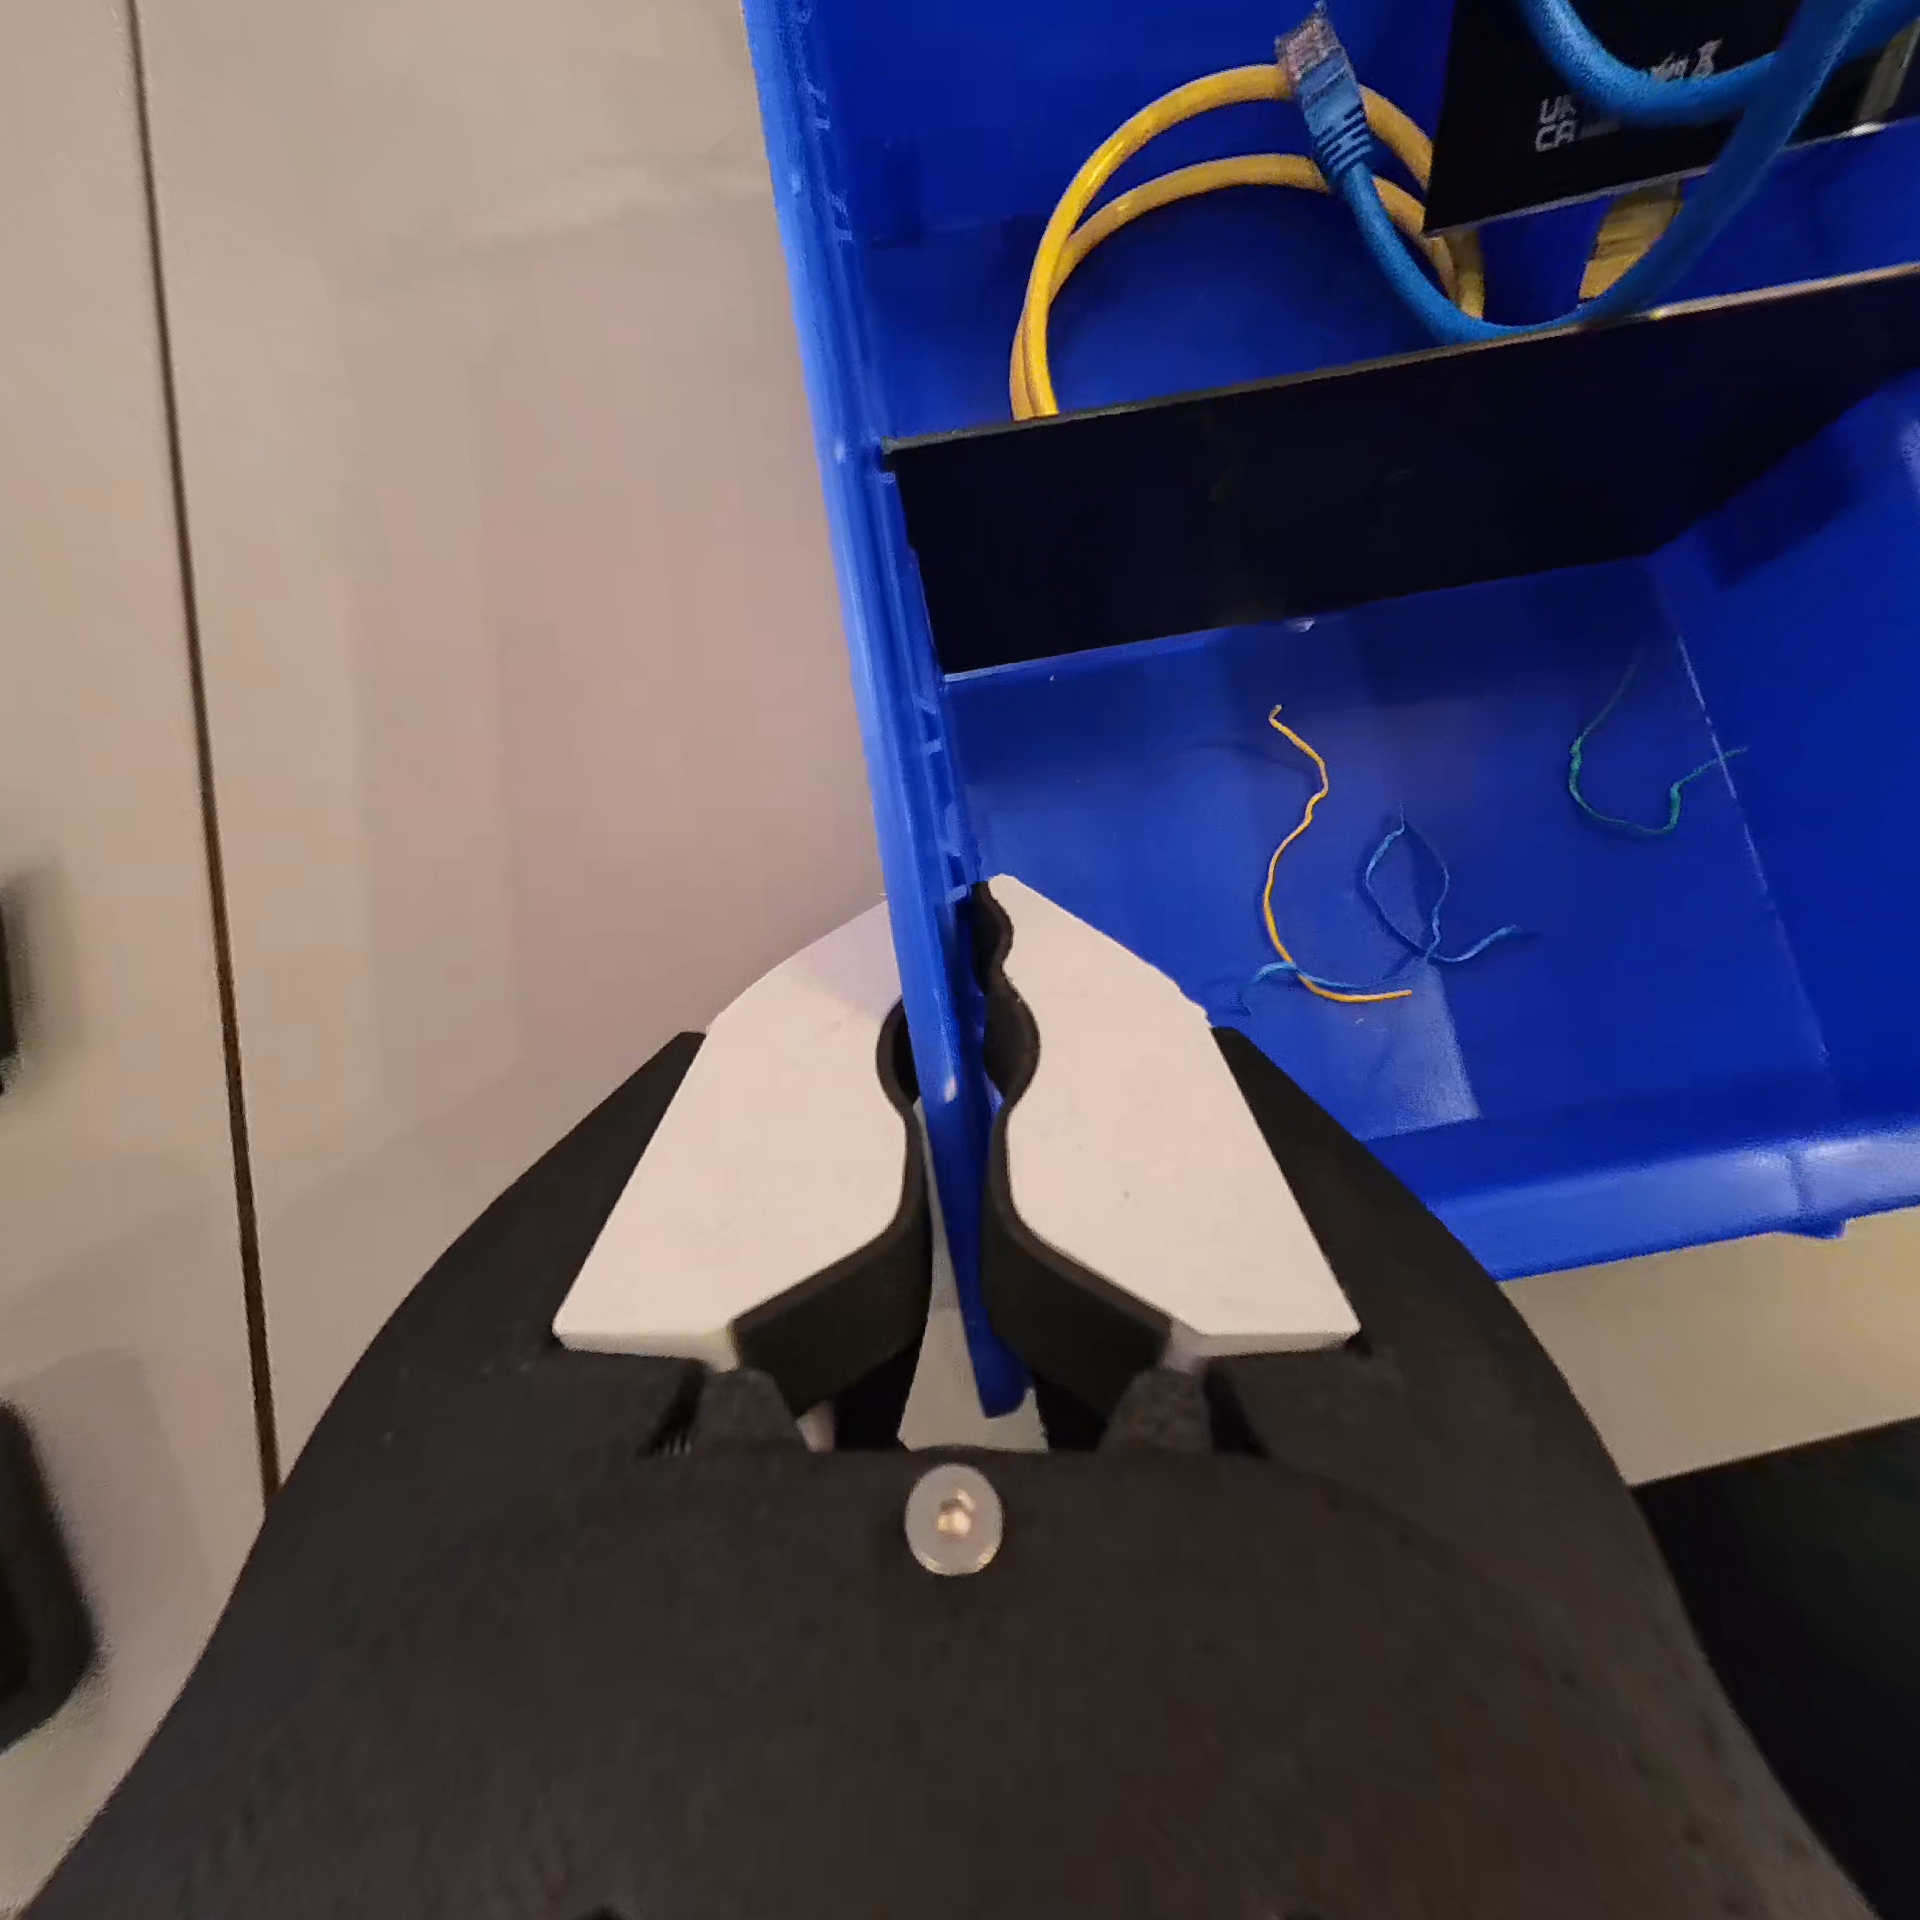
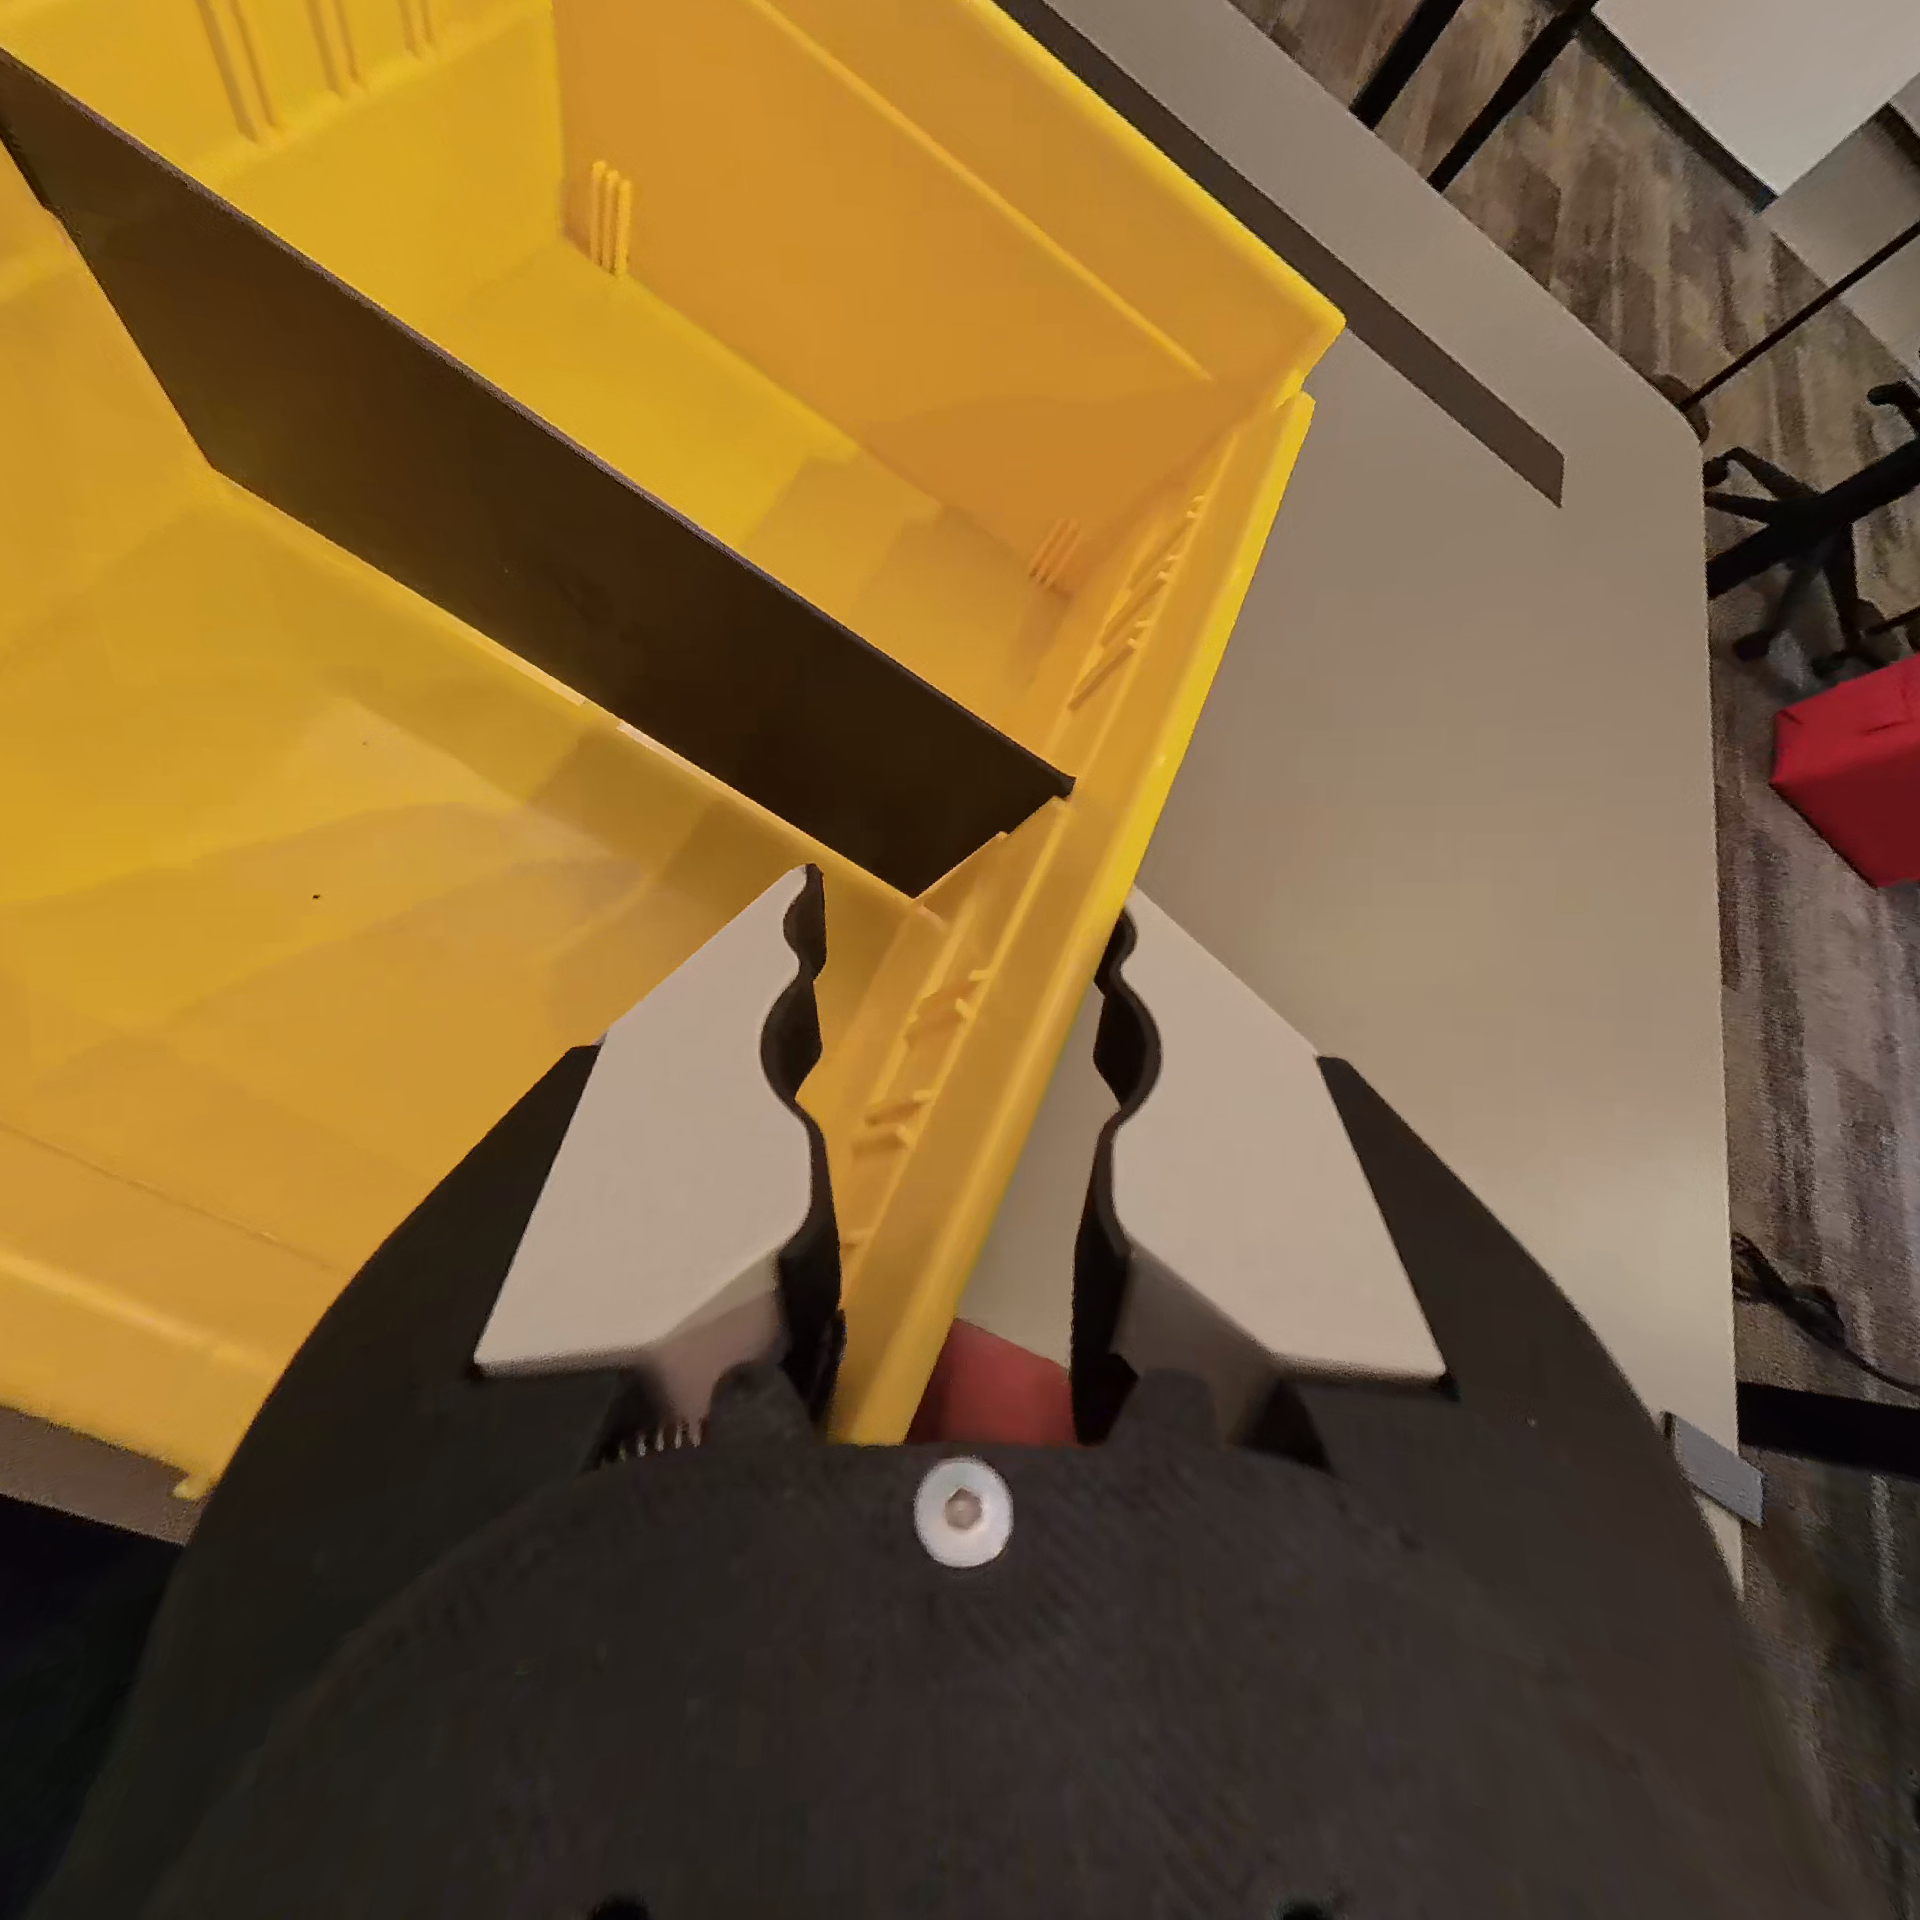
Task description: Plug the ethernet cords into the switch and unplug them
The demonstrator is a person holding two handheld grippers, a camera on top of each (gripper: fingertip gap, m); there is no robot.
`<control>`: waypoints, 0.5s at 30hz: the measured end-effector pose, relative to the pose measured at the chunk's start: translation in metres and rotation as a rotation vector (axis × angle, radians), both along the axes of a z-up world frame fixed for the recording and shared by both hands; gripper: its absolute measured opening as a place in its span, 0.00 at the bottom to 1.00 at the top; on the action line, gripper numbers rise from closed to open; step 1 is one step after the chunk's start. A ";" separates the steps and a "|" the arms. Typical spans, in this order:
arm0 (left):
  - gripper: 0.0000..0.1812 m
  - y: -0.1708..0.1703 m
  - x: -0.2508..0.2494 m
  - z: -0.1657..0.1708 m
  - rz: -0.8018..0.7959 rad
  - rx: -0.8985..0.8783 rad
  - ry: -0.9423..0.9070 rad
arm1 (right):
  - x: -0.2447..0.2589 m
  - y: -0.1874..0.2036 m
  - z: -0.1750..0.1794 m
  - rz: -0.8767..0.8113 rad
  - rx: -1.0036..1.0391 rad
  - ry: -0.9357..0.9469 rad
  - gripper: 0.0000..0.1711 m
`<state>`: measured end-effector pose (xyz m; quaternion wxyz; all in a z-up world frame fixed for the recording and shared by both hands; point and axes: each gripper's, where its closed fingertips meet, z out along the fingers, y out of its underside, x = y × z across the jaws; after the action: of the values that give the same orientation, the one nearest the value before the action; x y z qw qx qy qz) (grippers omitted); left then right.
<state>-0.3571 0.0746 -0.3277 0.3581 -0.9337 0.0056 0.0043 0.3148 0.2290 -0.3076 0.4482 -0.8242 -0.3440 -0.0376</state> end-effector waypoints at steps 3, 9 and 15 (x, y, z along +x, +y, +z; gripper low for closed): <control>0.02 -0.011 -0.004 0.000 0.028 -0.008 0.006 | 0.007 0.003 -0.002 0.026 -0.032 0.020 0.25; 0.02 -0.035 -0.023 0.000 0.091 -0.009 -0.006 | 0.030 0.015 -0.007 0.042 -0.090 -0.003 0.25; 0.02 -0.047 -0.038 0.000 0.123 0.016 -0.028 | 0.062 0.026 -0.010 0.025 -0.124 -0.033 0.26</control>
<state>-0.3948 0.0272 -0.3281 0.3648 -0.9292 -0.0568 0.0132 0.3766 0.2549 -0.3177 0.3912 -0.8452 -0.3633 -0.0240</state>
